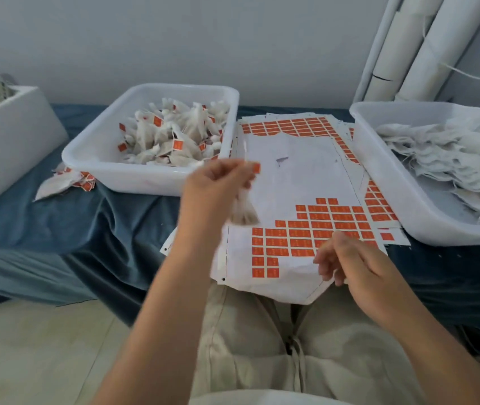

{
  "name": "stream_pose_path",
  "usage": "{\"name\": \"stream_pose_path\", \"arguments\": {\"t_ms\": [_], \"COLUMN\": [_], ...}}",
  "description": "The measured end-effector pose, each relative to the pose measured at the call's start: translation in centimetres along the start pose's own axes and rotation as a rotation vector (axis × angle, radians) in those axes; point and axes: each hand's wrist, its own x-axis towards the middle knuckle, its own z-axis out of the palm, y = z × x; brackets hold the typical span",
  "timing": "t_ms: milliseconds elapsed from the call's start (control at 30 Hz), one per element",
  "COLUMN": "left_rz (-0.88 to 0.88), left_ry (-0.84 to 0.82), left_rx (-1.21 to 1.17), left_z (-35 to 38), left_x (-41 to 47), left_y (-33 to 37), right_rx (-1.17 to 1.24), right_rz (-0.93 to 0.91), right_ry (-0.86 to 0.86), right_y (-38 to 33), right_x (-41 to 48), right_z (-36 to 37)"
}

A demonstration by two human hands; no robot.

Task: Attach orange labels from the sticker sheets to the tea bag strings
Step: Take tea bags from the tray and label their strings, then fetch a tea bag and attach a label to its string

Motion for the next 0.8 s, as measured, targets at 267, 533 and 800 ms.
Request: {"name": "stream_pose_path", "arguments": {"t_ms": [267,533,800], "left_rz": [0.189,0.099,0.354], "left_ry": [0.242,0.282,0.442], "left_rx": [0.424,0.882,0.824], "left_z": [-4.2,-7.9,-7.7], "left_x": [15.4,18.9,15.3], "left_y": [6.3,3.1,3.9], "right_rx": [0.004,-0.061,-0.214], "right_rz": [0.064,0.031,-0.031], "right_ry": [-0.032,-0.005,0.140], "right_y": [-0.4,-0.3,-0.9], "right_x": [-0.2,0.0,0.5], "right_z": [0.1,-0.7,-4.1]}}
